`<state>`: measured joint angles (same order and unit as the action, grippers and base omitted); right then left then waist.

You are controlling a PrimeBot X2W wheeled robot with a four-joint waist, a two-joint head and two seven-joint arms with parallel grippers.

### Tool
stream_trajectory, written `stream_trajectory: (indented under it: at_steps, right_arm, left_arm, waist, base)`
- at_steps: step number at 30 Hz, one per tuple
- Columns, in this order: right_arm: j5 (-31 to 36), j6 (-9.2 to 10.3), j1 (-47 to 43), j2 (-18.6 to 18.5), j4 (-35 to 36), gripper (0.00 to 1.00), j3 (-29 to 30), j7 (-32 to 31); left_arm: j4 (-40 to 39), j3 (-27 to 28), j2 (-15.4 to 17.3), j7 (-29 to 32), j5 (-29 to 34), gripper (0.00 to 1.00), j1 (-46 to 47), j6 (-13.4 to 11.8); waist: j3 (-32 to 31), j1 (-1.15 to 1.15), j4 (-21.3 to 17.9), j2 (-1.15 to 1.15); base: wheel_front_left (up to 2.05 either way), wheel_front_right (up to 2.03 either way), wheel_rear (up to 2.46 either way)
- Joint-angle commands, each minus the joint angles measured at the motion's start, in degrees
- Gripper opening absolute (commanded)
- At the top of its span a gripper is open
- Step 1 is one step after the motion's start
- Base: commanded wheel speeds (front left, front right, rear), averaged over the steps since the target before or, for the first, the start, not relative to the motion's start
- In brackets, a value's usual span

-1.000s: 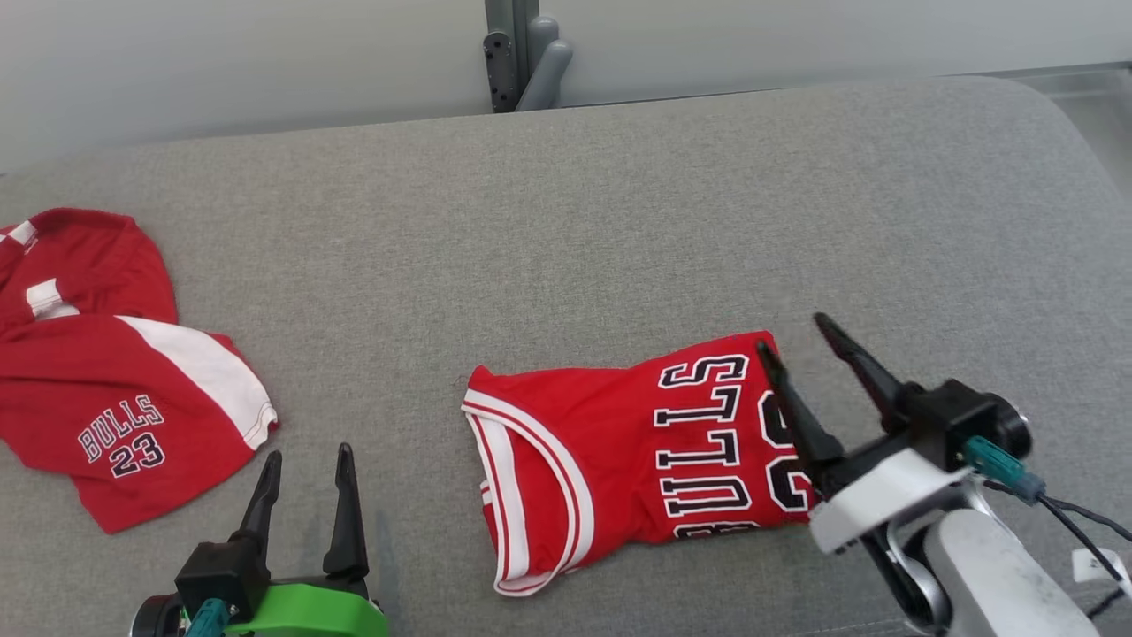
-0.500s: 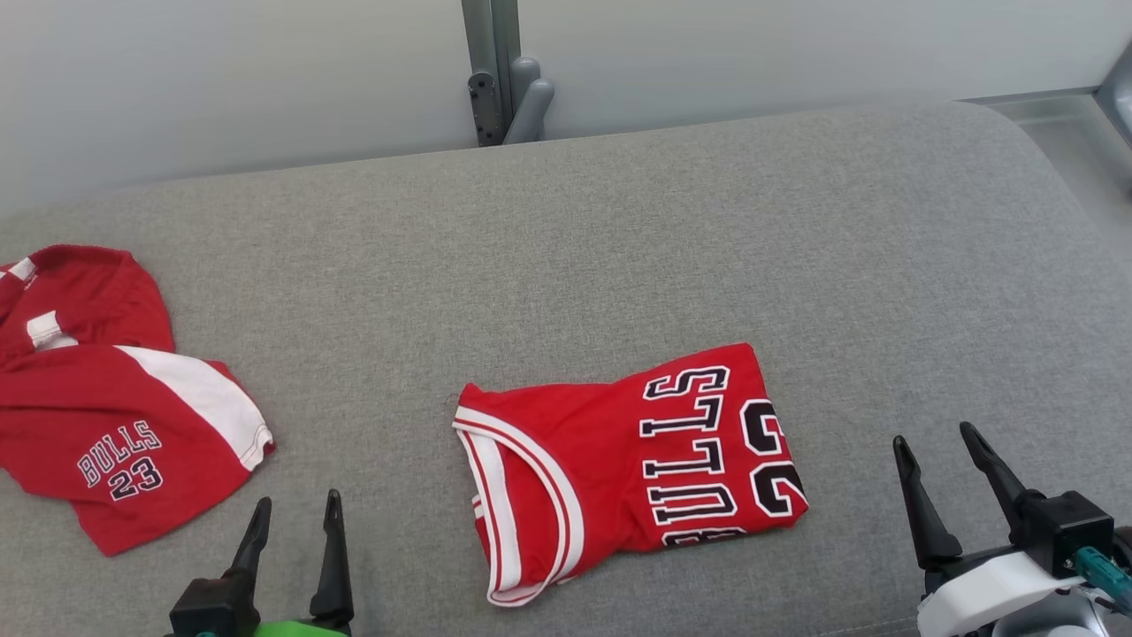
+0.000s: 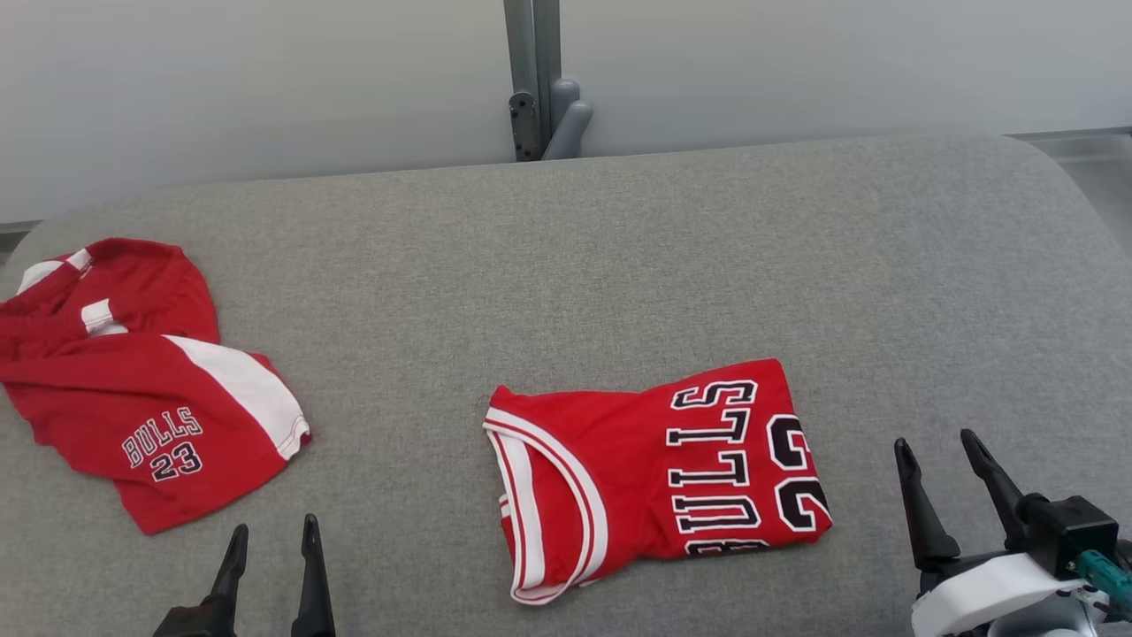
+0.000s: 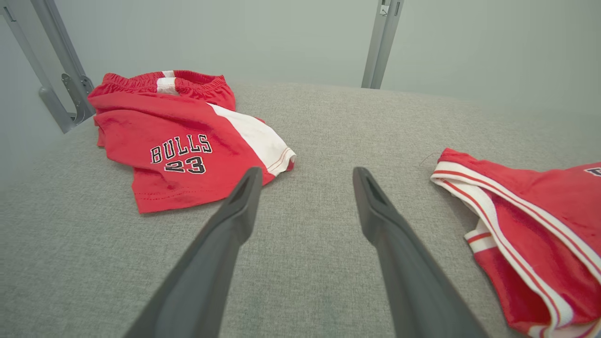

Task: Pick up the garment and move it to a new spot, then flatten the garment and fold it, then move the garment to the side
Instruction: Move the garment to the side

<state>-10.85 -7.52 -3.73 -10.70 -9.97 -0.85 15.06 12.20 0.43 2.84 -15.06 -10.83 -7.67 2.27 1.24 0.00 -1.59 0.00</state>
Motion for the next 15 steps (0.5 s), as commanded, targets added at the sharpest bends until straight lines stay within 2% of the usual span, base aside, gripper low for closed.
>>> stream_trajectory:
  at_steps: [1,3,5,10,12,15]
  right_arm:
    - [-1.35,0.06,0.76,0.0,-0.15,1.0,-0.05,0.14]
    - [-4.79,0.06,1.21,-0.27,-1.97,1.0,-1.14,0.14]
    - [-9.51,0.03,3.05,-2.66,-2.79,1.0,-5.66,-3.13]
    - [-19.3,0.07,9.88,-9.9,1.55,1.0,-11.08,-21.52]
    - [-20.36,0.06,12.99,-12.62,2.06,1.0,-12.64,-27.86]
    - [-22.59,0.04,16.59,-13.6,-0.74,1.0,-15.6,-35.06]
  left_arm:
    - [-0.16,-0.04,0.11,-0.13,-0.18,1.0,-0.74,0.22]
    - [-0.17,-0.25,0.11,-0.13,-0.33,1.0,-0.83,0.24]
    - [-0.49,-0.3,0.11,-0.13,-0.67,1.0,-0.93,0.01]
    - [-1.28,-1.18,0.1,-0.13,-1.38,1.0,-0.06,-1.28]
    - [-1.11,-1.82,0.11,-0.14,-1.69,1.0,0.91,-1.39]
    - [-0.38,-2.41,0.12,-0.13,-2.97,1.0,2.27,-1.4]
  waist:
    - [-0.43,0.0,0.86,0.0]
    - [-0.57,0.0,1.35,0.0]
    - [-0.61,0.0,1.68,0.0]
    - [1.76,0.0,1.64,0.0]
    - [2.94,0.0,1.87,0.0]
    - [4.47,0.0,2.44,0.0]
  base:
    - [0.0,0.0,0.0]
    - [0.0,0.0,0.0]
    - [0.0,0.0,0.0]
    - [0.0,0.0,0.0]
    - [0.0,0.0,0.0]
    - [0.0,0.0,0.0]
